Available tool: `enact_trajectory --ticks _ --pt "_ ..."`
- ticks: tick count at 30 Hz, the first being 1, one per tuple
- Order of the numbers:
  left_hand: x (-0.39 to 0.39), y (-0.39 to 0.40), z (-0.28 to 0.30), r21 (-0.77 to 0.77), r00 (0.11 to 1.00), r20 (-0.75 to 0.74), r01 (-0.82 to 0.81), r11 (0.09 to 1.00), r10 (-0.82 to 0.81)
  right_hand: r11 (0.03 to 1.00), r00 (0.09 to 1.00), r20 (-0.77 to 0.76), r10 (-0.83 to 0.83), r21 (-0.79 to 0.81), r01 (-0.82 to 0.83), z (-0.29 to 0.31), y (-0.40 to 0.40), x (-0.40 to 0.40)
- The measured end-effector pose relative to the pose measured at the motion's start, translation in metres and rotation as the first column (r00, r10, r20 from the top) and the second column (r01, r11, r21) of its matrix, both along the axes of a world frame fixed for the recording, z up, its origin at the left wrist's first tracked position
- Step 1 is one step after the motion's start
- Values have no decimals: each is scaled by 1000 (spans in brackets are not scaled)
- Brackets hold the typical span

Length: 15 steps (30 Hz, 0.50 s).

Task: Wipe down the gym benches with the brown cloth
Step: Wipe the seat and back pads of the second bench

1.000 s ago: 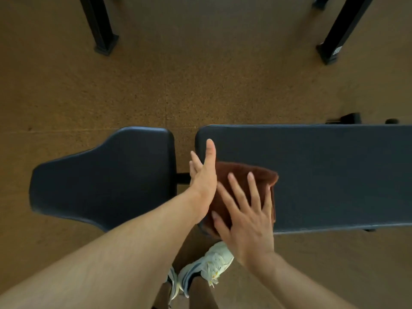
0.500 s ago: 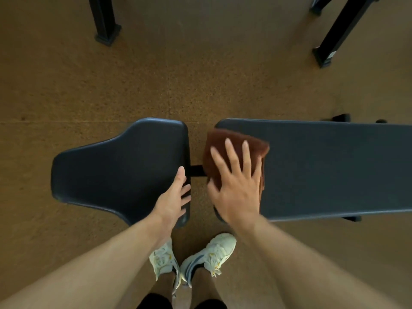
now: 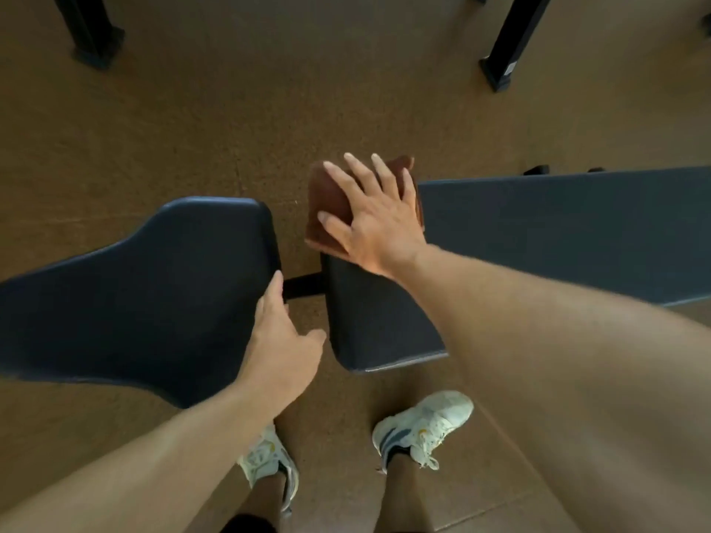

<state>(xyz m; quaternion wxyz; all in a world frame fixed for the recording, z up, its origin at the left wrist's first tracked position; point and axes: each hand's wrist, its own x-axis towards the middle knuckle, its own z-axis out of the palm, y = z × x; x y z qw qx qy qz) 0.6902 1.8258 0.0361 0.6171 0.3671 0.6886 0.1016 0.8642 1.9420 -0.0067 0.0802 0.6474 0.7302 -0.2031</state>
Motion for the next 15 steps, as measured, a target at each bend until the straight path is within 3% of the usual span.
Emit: enact_trajectory --ticks 3,5,9,11,15 --pt "16 16 7 61 961 -161 238 969 -226 996 1000 -23 20 84 -18 0 -9 19" --pt "29 30 14 87 888 -261 412 907 -378 987 995 -38 -93 131 97 0 -54 36" --pt "57 55 20 28 595 -466 750 661 -655 946 946 37 -324 5 324 9 -155 79" --pt "74 57 17 -34 464 -500 833 552 -731 939 944 74 -320 -103 327 13 -165 94" --pt "103 43 9 -148 387 -538 831 536 -749 956 961 71 -268 -106 274 10 -128 116"
